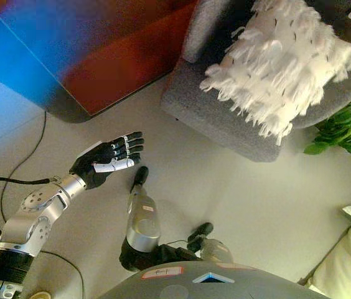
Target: Pick up the pillow and put it on the sofa.
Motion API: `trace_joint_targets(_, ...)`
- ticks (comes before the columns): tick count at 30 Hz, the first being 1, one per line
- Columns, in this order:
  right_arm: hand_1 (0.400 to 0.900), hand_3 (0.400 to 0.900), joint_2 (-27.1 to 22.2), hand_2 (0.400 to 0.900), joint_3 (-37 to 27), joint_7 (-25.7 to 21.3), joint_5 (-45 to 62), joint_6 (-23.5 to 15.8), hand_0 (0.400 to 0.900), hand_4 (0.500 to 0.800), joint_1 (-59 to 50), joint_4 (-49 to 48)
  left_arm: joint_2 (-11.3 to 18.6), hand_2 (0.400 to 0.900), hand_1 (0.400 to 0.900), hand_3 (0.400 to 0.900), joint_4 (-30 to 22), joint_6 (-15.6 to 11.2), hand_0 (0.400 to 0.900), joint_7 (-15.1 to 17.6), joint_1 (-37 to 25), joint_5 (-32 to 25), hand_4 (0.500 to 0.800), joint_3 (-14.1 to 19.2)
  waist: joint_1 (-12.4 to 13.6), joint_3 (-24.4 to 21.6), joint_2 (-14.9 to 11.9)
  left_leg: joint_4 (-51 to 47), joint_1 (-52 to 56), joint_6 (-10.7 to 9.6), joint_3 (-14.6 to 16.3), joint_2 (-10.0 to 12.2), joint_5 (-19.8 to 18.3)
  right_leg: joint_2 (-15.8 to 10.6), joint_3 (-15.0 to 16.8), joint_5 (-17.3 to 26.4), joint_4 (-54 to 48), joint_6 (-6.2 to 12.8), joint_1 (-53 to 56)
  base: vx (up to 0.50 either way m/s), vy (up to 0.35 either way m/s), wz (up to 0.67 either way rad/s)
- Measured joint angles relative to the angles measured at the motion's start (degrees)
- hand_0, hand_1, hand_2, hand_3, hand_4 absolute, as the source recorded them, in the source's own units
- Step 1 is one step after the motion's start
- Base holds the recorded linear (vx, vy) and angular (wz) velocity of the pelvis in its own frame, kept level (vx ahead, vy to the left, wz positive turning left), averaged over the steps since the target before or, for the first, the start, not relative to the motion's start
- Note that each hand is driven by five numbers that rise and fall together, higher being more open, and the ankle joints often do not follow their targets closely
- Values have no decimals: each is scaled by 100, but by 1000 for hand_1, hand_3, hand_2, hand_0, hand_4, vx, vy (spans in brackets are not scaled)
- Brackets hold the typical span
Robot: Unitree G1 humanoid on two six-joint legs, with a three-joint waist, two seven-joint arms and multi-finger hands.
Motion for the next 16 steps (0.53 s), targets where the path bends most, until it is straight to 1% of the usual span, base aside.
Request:
trace_joint_targets(1, 900, 900, 24, 900, -232, -28, 113, 9, 900, 800, 106, -116, -11, 900, 900, 900, 0, 10, 900, 12, 13, 4, 800, -1, -10, 0, 0, -4, 41, 0, 29, 10, 0, 0, 94, 0, 0, 0, -5, 20, 19, -9)
trace_joint_targets(2, 900, 900, 39, 900, -307, -41, 144, 6, 900, 800, 147, -149, -11, 900, 900, 900, 0, 11, 900, 20, 24, 5, 800, -1, -10, -1, 2, -9, 53, 0, 34, 11, 0, -1, 117, 0, 0, 0, -1, 21, 22, -8)
trace_joint_targets(5, 900, 900, 77, 900, -701, -93, 338, 55, 900, 800, 522, -532, -25, 900, 900, 900, -20, 22, 900, 77, 111, 24, 800, -4, -124, -15, 8, -33, 140, 0, 45, 15, 0, 2, 208, 0, 8, 0, 40, -2, 29, -10)
trace_joint_targets(8, 900, 900, 297, 900, -1186, -144, 449, 76, 900, 800, 1003, -1012, -65, 900, 900, 900, -26, 31, 900, 184, 117, 25, 800, -4, -261, -28, 15, -43, 186, 5, 67, 17, 5, 0, 255, 0, 25, 0, 41, -8, 55, -5)
trace_joint_targets(10, 900, 900, 602, 900, -1523, -222, 477, 82, 900, 800, 1513, -1499, -197, 900, 900, 900, -28, 30, 900, 346, 97, 31, 800, -19, -420, -52, 15, -69, 256, 5, 159, 17, 4, -11, 362, 0, 29, 0, 43, -8, 41, -8)
trace_joint_targets(11, 900, 900, 656, 900, -1571, -227, 483, 80, 900, 800, 1650, -1645, -233, 900, 900, 900, -28, 30, 900, 387, 97, 31, 800, -22, -441, -70, 24, -76, 256, 6, 153, 17, 6, -14, 408, 0, 29, 0, 47, -22, 30, -10)
trace_joint_targets(12, 900, 900, 760, 900, -1716, -248, 499, 87, 900, 800, 1993, -1987, -273, 900, 900, 900, -33, 30, 900, 457, 64, 69, 800, -67, -521, -97, 26, -89, 290, 7, 187, 27, 6, -9, 490, 0, 29, 0, 36, -35, 36, -12)
trace_joint_targets(13, 900, 900, 856, 900, -1769, -262, 515, 84, 900, 800, 2125, -2127, -302, 900, 900, 900, -32, 31, 900, 495, 73, 131, 800, -72, -542, -126, 32, -110, 306, 7, 188, 28, 6, -10, 512, 0, 29, 0, 42, -47, 64, -15)
trace_joint_targets(14, 900, 900, 936, 900, -1774, -271, 535, 90, 900, 800, 2202, -2206, -318, 900, 900, 900, -31, 33, 900, 530, 76, 163, 800, -88, -629, -149, 36, -115, 321, 7, 196, 28, 6, -10, 530, 0, 31, 0, 41, -52, 76, -17)
trace_joint_targets(16, 900, 900, 1295, 900, -1982, -299, 563, 99, 900, 800, 2705, -2732, -427, 900, 900, 900, -31, 46, 900, 665, 94, 253, 800, -107, -750, -279, 46, -188, 403, 8, 284, 32, 7, -24, 597, 0, 34, 0, 36, -59, 96, -18)
